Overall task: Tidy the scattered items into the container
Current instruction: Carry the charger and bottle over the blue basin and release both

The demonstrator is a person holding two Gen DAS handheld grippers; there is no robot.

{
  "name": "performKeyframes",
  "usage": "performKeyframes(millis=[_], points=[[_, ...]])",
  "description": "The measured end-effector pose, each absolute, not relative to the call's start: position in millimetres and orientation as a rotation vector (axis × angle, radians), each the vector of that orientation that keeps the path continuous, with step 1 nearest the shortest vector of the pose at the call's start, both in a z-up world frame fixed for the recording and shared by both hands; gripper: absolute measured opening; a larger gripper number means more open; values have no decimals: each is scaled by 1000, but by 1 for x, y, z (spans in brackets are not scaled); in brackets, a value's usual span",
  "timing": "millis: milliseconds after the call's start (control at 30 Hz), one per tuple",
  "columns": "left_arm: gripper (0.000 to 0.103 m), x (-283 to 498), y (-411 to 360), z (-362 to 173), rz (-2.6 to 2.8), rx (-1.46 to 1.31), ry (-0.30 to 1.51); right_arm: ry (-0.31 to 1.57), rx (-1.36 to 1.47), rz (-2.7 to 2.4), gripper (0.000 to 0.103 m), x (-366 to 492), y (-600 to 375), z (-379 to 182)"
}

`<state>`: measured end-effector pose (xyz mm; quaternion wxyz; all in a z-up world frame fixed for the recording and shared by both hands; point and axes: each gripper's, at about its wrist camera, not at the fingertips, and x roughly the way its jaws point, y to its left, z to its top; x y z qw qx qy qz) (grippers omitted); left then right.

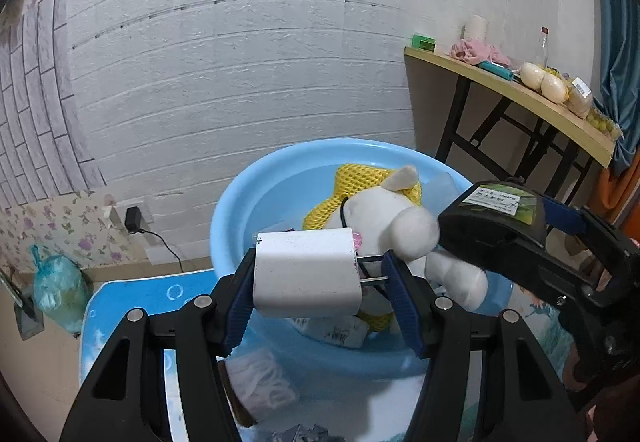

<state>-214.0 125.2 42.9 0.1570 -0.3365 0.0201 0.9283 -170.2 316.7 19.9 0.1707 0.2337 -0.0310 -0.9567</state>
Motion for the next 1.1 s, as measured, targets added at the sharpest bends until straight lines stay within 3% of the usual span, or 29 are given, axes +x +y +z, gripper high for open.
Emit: performKeyframes(millis=[200,433,1100], points=[[63,-215,124,38,2653,-949,34,-102,673,-2697,89,-177,320,12],[76,-209,118,37,2637,-953,5,-102,708,-2686,89,-174,322,8],[78,-185,50,32,2764,-1010,-110,-93,639,-2758,89,-178,327,34]])
